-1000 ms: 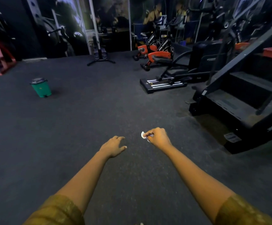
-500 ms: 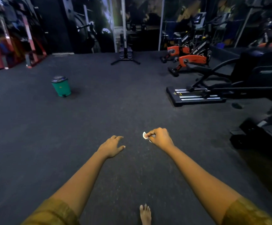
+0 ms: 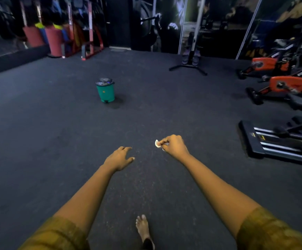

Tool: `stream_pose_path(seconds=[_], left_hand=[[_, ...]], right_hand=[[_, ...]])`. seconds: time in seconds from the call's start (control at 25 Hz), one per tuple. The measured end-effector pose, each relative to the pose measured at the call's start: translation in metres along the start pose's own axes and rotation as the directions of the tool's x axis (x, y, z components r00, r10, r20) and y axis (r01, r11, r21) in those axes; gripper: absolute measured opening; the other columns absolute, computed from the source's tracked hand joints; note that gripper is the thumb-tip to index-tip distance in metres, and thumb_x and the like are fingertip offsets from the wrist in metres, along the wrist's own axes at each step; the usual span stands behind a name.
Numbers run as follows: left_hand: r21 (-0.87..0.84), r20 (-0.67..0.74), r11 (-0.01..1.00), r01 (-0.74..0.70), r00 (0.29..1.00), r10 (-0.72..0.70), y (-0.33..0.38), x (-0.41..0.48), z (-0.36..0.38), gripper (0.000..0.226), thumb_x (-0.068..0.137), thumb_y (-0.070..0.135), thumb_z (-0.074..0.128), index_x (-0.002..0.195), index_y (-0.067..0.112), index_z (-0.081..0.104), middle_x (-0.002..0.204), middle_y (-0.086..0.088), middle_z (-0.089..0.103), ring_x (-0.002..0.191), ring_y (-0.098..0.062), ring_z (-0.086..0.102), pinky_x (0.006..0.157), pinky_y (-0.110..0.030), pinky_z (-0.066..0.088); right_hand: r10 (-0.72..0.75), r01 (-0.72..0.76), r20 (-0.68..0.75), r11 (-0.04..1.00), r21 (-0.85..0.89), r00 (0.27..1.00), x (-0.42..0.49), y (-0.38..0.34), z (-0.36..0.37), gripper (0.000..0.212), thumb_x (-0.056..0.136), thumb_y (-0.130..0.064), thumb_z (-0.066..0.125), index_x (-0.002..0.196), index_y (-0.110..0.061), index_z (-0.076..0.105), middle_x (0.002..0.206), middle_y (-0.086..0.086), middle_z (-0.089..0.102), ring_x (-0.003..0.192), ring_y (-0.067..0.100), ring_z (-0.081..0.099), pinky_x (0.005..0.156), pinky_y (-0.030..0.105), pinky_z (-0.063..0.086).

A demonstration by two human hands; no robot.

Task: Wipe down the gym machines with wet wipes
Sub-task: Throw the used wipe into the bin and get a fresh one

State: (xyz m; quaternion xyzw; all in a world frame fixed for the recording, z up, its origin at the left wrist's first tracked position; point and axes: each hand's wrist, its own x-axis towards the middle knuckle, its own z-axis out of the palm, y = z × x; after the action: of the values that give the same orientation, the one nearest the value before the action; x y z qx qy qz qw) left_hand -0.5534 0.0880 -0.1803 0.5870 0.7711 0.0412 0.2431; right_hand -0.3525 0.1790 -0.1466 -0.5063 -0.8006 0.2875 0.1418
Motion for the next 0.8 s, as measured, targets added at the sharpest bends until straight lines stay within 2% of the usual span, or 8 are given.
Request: stream_pose_path(seconds=[0.08,0.28,0.52,0.8], left_hand=[[-0.013,0.006,0.999,0.037,0.999,-0.037,-0.019,0.068,-0.031,0.06,0.099,0.04,0.044,0.15,0.016,0.024,0.153,-0.01,0.025,0.136,-0.028,0.034,0.11,-0.04,0.032],[-0.021,-0.001,0.997,0.069,0.998,-0.069,-0.057,0.228,-0.114,0.059,0.099,0.04,0.045,0.149,0.016,0.026,0.151,-0.011,0.028,0.134,-0.029,0.036,0.109,-0.041,0.034],[-0.05,-0.021,0.991,0.122,0.992,-0.123,-0.115,0.421,-0.194,0.06,0.097,0.041,0.047,0.148,0.018,0.027,0.151,-0.009,0.028,0.134,-0.027,0.037,0.109,-0.04,0.035],[-0.139,-0.072,0.957,0.256,0.961,-0.268,-0.194,0.632,-0.317,0.06,0.097,0.04,0.047,0.149,0.018,0.026,0.152,-0.01,0.027,0.135,-0.026,0.036,0.109,-0.038,0.033]], right_hand=[[-0.029,0.029,0.008,1.0,0.006,1.0,0.084,-0.011,0.002,0.025,0.087,-0.005,0.053,0.102,-0.009,0.073,0.099,0.01,0.072,0.092,0.021,0.065,0.068,0.021,0.044],[-0.044,0.045,0.039,0.999,-0.009,0.998,0.267,-0.036,-0.008,0.024,0.088,-0.006,0.055,0.104,-0.008,0.072,0.1,0.011,0.071,0.091,0.024,0.065,0.058,0.019,0.038],[-0.073,0.073,0.04,0.997,0.015,0.996,0.486,-0.047,0.006,0.017,0.087,-0.015,0.061,0.097,-0.014,0.075,0.092,0.009,0.073,0.088,0.019,0.067,0.074,0.029,0.051],[-0.211,0.211,0.158,0.977,0.013,0.965,0.78,-0.118,0.025,0.018,0.086,-0.013,0.061,0.097,-0.013,0.075,0.093,0.009,0.073,0.087,0.021,0.066,0.075,0.033,0.053]])
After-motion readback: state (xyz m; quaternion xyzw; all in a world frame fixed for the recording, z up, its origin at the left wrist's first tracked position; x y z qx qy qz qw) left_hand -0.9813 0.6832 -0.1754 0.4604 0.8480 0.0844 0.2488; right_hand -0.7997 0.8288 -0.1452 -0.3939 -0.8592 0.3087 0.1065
